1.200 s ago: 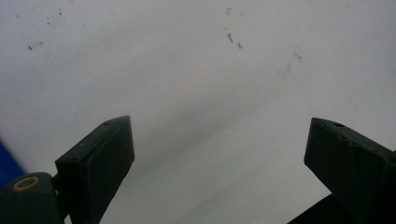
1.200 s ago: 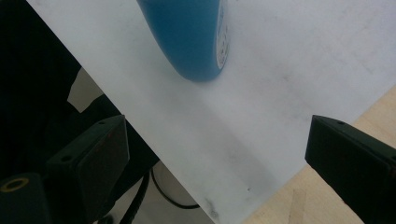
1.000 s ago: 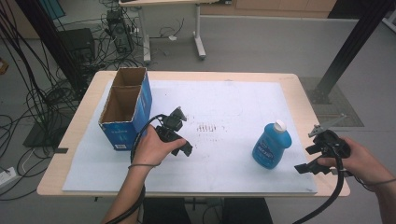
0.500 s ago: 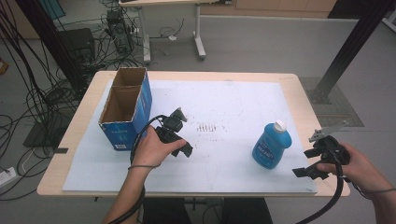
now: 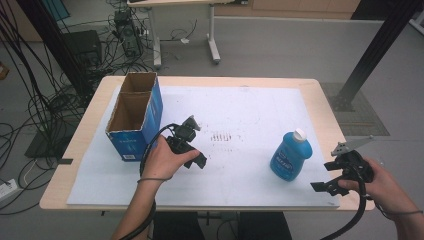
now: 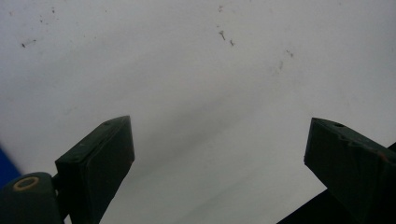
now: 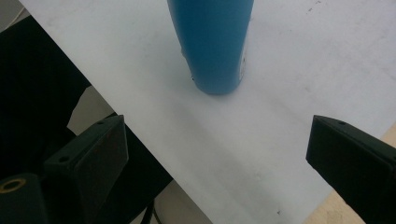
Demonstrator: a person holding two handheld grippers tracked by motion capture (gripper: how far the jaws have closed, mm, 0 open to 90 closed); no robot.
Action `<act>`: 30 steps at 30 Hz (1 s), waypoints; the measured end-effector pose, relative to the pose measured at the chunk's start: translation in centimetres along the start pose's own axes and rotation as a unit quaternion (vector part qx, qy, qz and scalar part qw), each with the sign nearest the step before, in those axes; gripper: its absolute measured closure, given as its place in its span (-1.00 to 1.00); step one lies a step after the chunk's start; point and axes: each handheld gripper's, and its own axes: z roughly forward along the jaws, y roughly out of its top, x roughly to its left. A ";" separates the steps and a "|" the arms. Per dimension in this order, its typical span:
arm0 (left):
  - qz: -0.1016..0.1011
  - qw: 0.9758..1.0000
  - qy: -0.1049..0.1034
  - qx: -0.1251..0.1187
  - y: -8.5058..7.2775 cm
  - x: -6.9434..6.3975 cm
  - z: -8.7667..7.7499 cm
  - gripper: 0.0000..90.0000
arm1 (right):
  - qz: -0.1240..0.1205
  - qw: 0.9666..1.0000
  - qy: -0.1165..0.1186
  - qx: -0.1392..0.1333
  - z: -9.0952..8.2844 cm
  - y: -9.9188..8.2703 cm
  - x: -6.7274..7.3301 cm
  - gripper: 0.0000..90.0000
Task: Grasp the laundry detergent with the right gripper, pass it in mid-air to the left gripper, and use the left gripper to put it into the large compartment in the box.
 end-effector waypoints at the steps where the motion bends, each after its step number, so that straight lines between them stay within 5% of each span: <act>1: 0.002 1.000 0.001 0.001 0.0 0.0 0.0 -0.80 | 0.002 1.000 0.000 -0.001 0.1 -0.1 0.0 -0.89; 30: -0.003 1.000 -0.012 0.002 -0.4 -0.1 0.4 -0.80 | 0.014 0.997 -0.018 -0.069 2.2 -1.8 1.4 -0.91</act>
